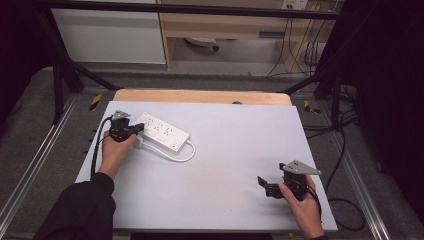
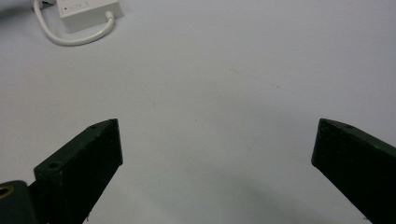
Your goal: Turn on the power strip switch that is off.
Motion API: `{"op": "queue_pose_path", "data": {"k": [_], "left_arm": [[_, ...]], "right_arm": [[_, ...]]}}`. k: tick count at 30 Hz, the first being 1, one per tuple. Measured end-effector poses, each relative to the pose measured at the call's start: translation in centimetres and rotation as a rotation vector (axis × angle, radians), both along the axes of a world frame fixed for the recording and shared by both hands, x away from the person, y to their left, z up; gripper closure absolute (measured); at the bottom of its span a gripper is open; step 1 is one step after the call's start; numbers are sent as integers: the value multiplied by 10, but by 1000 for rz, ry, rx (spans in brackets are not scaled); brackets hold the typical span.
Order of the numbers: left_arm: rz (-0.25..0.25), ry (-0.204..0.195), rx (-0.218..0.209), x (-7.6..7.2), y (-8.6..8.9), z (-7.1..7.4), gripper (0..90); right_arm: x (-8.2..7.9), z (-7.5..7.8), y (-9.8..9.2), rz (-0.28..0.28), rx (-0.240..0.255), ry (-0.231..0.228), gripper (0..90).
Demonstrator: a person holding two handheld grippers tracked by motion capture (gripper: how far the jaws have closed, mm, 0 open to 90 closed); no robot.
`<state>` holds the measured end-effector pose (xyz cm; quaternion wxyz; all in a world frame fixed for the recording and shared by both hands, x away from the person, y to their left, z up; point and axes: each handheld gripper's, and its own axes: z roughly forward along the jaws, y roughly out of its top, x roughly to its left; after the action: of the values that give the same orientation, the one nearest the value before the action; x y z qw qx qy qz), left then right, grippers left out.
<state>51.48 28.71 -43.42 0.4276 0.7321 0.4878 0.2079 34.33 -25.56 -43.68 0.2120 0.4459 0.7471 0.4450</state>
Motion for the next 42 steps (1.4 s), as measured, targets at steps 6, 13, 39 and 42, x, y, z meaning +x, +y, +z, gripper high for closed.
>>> {"op": "queue_pose_path", "data": {"k": [6, 13, 39, 42], "left_arm": [[1, -4, 4, 2, -3, -2, 900], [9, -11, 12, 3, -4, -4, 900], [-1, -7, 30, 2, -5, -5, 900], [-8, -4, 44, 2, -6, -7, 900]], "right_arm": [[0, 0, 0, 0, 1, 0, 23], [-1, 0, 0, -1, 3, -1, 23], [-1, 0, -1, -2, 1, 4, 23], [-1, 0, -1, -2, 1, 5, 23]]}}
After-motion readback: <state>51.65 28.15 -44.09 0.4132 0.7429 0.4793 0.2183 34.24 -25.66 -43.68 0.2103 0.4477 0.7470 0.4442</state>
